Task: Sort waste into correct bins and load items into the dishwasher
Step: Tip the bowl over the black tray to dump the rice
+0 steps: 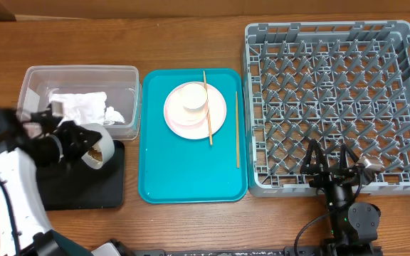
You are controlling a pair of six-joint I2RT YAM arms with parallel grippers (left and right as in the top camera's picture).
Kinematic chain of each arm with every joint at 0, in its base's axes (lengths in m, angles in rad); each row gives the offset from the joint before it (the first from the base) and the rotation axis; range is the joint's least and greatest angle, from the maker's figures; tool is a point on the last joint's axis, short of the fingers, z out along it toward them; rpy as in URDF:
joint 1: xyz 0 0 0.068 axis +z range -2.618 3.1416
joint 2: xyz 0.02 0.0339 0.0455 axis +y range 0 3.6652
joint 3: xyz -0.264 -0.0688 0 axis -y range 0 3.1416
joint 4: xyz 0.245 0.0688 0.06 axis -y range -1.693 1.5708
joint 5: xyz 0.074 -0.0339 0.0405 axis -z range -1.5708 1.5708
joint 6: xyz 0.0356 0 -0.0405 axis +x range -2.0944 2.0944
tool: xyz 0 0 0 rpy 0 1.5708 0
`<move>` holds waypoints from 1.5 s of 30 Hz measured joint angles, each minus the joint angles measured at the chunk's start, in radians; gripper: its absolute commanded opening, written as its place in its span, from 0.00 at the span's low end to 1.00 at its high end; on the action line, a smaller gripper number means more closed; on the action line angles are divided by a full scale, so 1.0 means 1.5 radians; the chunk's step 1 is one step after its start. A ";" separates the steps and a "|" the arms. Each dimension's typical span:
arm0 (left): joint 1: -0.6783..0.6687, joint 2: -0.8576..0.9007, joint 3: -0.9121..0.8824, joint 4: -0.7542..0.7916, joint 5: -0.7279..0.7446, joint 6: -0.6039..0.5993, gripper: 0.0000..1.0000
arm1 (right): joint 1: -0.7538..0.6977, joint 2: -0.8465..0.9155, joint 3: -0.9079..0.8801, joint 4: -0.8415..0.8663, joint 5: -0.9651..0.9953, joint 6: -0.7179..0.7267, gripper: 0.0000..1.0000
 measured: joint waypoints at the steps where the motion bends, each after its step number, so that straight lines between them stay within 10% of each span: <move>1: 0.024 0.000 -0.014 0.008 0.033 0.018 0.04 | 0.000 0.000 0.000 0.001 0.000 0.000 1.00; 16: 0.233 0.000 -0.145 0.030 0.285 0.220 0.04 | 0.000 0.000 0.000 0.001 0.000 0.000 1.00; 45: 0.274 0.000 -0.146 0.028 0.468 0.241 0.04 | 0.000 0.000 0.000 0.000 0.000 0.000 1.00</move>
